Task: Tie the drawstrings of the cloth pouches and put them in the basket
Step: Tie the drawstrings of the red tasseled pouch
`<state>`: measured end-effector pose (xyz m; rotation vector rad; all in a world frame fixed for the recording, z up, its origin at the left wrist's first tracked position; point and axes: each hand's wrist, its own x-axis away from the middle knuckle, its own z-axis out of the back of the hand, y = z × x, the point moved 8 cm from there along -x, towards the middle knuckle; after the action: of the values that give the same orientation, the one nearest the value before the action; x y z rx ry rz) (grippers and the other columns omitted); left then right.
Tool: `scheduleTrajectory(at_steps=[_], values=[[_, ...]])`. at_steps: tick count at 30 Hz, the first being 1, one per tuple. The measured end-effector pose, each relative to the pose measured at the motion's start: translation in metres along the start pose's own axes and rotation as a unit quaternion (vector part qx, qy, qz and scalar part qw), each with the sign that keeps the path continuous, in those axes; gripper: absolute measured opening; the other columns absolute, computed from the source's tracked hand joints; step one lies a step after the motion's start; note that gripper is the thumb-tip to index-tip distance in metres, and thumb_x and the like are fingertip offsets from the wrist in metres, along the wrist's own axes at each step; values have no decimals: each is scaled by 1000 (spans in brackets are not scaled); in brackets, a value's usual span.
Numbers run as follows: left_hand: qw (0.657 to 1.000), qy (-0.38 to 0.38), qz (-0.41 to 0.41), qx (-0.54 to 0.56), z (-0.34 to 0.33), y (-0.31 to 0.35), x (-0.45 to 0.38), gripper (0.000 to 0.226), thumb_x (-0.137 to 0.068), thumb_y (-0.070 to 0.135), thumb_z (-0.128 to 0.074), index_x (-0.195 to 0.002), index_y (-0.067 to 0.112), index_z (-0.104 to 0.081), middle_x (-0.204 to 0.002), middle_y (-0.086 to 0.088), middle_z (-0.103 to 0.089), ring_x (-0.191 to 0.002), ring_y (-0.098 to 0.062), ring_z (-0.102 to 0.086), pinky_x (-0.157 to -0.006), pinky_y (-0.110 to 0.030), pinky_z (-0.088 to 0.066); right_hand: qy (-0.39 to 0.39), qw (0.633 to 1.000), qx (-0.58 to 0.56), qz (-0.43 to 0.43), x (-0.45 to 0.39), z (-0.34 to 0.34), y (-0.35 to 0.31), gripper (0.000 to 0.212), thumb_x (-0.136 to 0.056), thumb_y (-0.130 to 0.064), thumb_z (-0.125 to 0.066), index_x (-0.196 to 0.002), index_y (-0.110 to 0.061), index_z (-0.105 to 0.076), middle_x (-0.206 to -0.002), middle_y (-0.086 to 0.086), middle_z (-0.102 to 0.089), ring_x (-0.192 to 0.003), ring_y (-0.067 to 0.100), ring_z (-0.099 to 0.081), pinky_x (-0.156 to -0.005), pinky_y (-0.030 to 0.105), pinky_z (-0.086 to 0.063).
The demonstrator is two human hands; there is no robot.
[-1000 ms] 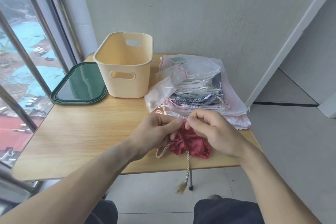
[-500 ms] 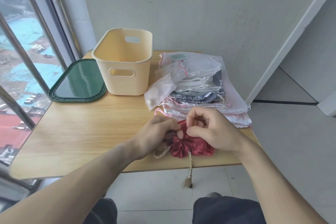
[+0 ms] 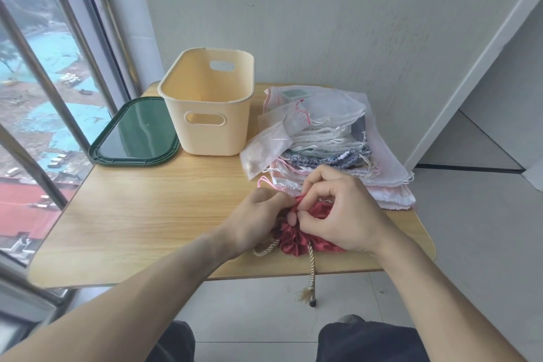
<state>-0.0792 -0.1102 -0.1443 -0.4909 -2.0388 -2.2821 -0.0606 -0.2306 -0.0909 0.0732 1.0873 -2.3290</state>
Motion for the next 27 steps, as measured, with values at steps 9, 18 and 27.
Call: scheduleTrajectory(at_steps=[9, 18, 27], values=[[991, 29, 27, 125, 8, -2, -7, 29, -95, 15, -57, -68, 19, -48, -49, 2, -37, -37, -8, -24, -35, -16, -13, -42, 974, -207, -83, -2, -13, 17, 2, -75, -25, -68, -76, -27, -69, -93, 2, -62, -85, 18, -57, -85, 28, -46], [987, -56, 14, 153, -3, -7, -12, 9, -101, 14, -53, -93, 17, -53, -59, 0, -47, -40, -6, -25, -35, -14, -14, -62, 943, -293, -148, 3, -22, 29, 9, -105, -12, -50, -97, -9, -53, -71, 3, -50, -57, 7, -42, -54, 16, -34], [982, -129, 17, 136, -13, -7, -9, 15, -102, 21, -50, -94, 9, -53, -65, -1, -41, -43, -7, -23, -38, -18, -14, -24, 989, -81, -118, 0, -16, 24, 16, -106, -33, -44, -101, -19, -51, -71, -4, -58, -62, 9, -51, -68, 41, -46]])
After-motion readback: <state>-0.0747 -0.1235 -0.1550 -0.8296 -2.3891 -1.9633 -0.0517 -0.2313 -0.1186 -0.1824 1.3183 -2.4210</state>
